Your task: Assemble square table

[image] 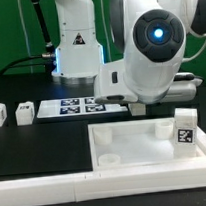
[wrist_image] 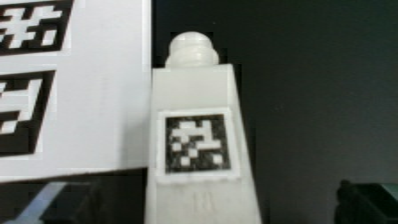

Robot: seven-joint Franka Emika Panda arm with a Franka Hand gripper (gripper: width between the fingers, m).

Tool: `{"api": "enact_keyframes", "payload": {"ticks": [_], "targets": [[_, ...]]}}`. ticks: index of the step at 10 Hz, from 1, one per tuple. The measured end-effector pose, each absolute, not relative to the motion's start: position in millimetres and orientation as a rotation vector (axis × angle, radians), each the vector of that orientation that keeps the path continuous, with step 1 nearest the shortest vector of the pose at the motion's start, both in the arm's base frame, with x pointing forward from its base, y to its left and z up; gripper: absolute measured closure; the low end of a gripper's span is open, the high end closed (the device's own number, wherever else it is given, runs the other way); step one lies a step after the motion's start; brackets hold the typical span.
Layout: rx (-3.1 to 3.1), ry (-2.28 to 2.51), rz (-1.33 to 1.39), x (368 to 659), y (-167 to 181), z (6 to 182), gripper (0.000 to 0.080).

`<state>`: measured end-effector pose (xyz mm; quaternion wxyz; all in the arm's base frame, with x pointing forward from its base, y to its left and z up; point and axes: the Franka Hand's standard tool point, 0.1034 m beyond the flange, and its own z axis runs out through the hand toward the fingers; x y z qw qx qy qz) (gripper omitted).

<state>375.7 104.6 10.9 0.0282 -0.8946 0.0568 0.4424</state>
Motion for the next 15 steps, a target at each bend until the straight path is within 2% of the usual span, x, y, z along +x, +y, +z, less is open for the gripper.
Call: {"api": "enact_keyframes", "payload": {"ticks": [2,3,4,5,6,12,14,15], "targets": [[-2.756,0.176,1.379,372.2,104.3,8.2,0.015],[-2.756,0.177,1.379,372.2,103.9,8.1,0.0275],[-2.755,0.178,1.379,372.2,103.6,8.1,0.0275],[-2.755,0.179,1.379,372.3,103.4,8.1,0.0415],[-2.755,0.179,1.379,372.3,103.2,8.1,0.0512],[-2.756,0.182,1.371,375.2,101.3,10.5,0.0511],[-2.786,0.138,1.239,416.5,82.6,64.9,0.0509],[-2.785,0.149,1.203,424.7,74.0,87.5,0.0509]]}}
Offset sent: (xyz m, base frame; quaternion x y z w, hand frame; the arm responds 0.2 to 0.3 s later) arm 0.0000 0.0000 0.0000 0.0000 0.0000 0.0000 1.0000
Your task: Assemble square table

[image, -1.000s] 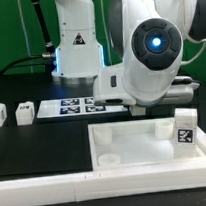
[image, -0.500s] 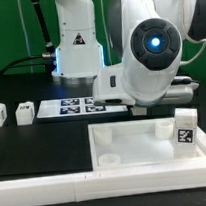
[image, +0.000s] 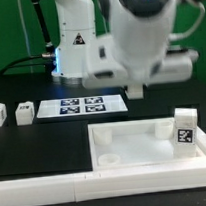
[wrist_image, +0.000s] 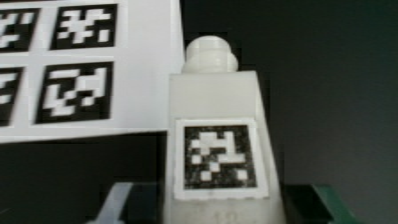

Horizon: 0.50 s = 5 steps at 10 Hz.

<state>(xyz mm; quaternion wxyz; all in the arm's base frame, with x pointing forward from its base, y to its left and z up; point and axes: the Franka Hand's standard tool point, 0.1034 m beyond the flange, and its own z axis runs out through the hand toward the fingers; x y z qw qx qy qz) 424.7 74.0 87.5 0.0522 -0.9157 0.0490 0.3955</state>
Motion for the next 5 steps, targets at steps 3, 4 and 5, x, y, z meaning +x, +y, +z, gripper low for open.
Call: {"api": "enact_keyframes", "payload": {"ticks": [3,4,5], "targets": [[-2.882,0.167,0.924,437.9,71.7,100.0,0.0509],[-2.898,0.17,0.868,438.2,71.4,102.4,0.0509],[-2.934,0.167,0.749,448.1,68.8,103.4,0.0509]]}}
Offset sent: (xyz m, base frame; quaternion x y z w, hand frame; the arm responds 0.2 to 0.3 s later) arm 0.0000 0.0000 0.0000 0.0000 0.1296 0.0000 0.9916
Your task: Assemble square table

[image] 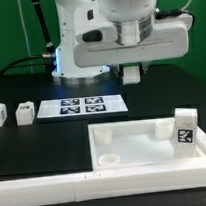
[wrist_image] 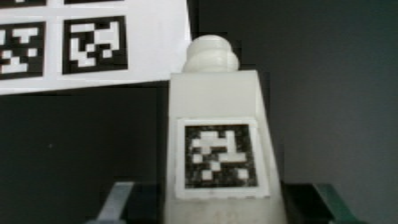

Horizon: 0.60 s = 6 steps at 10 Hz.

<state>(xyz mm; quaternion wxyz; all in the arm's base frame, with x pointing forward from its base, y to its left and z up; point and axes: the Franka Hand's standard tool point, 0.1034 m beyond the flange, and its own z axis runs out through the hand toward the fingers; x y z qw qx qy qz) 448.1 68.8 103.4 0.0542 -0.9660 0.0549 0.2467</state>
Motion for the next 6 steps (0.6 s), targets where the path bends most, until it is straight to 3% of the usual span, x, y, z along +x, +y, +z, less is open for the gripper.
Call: {"api": "enact_keyframes", "payload": {"ticks": [4,6], "targets": [[-3.058,0.096,0.247,546.6,38.5,172.1,0.0509],[-3.068,0.103,0.084,542.1,39.5,163.1,0.0509]]}}
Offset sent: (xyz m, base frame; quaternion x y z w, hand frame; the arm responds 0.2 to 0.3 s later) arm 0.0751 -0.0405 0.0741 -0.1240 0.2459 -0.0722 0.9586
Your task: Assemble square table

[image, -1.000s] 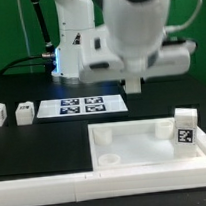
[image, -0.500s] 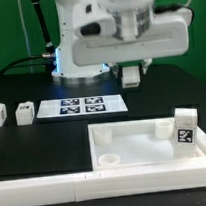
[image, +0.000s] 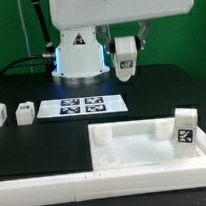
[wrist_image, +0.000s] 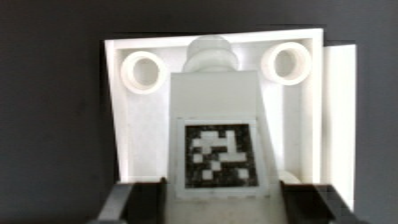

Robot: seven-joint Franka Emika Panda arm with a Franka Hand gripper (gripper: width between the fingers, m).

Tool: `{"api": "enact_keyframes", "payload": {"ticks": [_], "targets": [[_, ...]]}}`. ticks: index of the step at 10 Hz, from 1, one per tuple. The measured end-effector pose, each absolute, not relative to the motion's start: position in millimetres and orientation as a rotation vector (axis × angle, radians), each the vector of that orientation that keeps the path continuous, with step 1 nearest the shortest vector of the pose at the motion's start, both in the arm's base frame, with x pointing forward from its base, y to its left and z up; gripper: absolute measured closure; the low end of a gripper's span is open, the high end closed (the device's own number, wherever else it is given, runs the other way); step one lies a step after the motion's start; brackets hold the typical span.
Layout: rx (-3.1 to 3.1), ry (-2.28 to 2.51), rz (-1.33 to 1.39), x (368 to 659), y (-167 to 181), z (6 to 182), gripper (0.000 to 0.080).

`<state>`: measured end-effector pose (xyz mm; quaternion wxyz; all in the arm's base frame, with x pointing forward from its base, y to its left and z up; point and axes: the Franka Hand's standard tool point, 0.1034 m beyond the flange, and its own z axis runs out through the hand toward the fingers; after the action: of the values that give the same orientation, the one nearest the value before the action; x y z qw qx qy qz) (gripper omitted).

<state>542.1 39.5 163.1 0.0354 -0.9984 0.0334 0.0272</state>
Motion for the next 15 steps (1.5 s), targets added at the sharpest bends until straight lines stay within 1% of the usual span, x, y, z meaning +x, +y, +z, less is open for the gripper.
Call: {"api": "enact_keyframes", "payload": {"ticks": [2,3,4,5,6,7,8,10,11,13,14,15], "targets": [[-3.073,0.105,-0.13,548.4,38.4,163.6,0.0509],[-3.076,0.091,-0.247,551.9,35.0,159.2,0.0509],[-3.087,0.053,-0.372,555.1,24.8,144.5,0.0509],[-3.088,0.04,-0.446,568.5,15.1,144.2,0.0509],[-3.074,0.048,-0.646,590.5,6.4,153.4,0.0509],[-3.059,0.055,-0.826,604.8,-2.2,157.4,0.0509],[-3.046,0.06,-0.947,611.8,-9.5,159.7,0.0509],[-3.025,0.054,-1.128,606.9,-15.0,157.4,0.0509],[-3.047,0.054,-1.044,601.6,-14.1,145.0,0.0509],[-3.049,0.057,-1.034,601.8,-15.3,144.0,0.0509],[-3.077,-0.047,-1.009,603.1,-24.9,139.9,0.0509],[-3.091,-0.099,-0.981,607.8,-43.1,139.5,0.0509]]}}
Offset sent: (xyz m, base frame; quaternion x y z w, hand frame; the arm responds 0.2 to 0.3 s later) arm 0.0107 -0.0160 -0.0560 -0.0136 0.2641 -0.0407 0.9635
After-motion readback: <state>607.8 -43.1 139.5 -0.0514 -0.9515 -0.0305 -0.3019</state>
